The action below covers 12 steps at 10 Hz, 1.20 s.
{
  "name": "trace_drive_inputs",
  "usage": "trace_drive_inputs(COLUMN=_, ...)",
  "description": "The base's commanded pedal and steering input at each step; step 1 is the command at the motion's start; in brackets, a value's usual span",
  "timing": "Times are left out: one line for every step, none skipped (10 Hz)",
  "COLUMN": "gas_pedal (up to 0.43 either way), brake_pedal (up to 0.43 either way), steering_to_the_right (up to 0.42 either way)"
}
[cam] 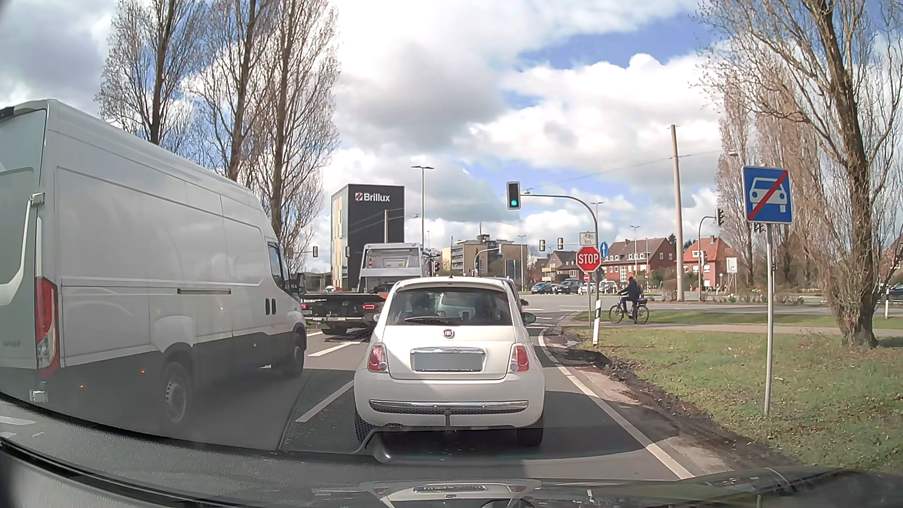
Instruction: Follow the waypoints while adhering to traffic rules and regulations
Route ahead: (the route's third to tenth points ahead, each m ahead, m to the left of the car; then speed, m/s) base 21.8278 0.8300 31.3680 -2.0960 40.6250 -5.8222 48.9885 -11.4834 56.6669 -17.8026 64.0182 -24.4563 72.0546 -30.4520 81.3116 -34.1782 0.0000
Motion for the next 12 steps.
trace_drive_inputs(gas_pedal=0.000, brake_pedal=0.000, steering_to_the_right=0.001)
trace_drive_inputs(gas_pedal=0.000, brake_pedal=0.000, steering_to_the_right=0.000)
trace_drive_inputs(gas_pedal=0.000, brake_pedal=0.000, steering_to_the_right=0.000)
trace_drive_inputs(gas_pedal=0.047, brake_pedal=0.000, steering_to_the_right=0.001)
trace_drive_inputs(gas_pedal=0.079, brake_pedal=0.000, steering_to_the_right=0.001)
trace_drive_inputs(gas_pedal=0.079, brake_pedal=0.000, steering_to_the_right=0.001)
trace_drive_inputs(gas_pedal=0.020, brake_pedal=0.000, steering_to_the_right=0.001)
trace_drive_inputs(gas_pedal=0.008, brake_pedal=0.000, steering_to_the_right=0.001)
trace_drive_inputs(gas_pedal=0.059, brake_pedal=0.000, steering_to_the_right=0.001)
trace_drive_inputs(gas_pedal=0.098, brake_pedal=0.000, steering_to_the_right=0.001)
trace_drive_inputs(gas_pedal=0.130, brake_pedal=0.000, steering_to_the_right=0.001)
trace_drive_inputs(gas_pedal=0.169, brake_pedal=0.000, steering_to_the_right=0.001)
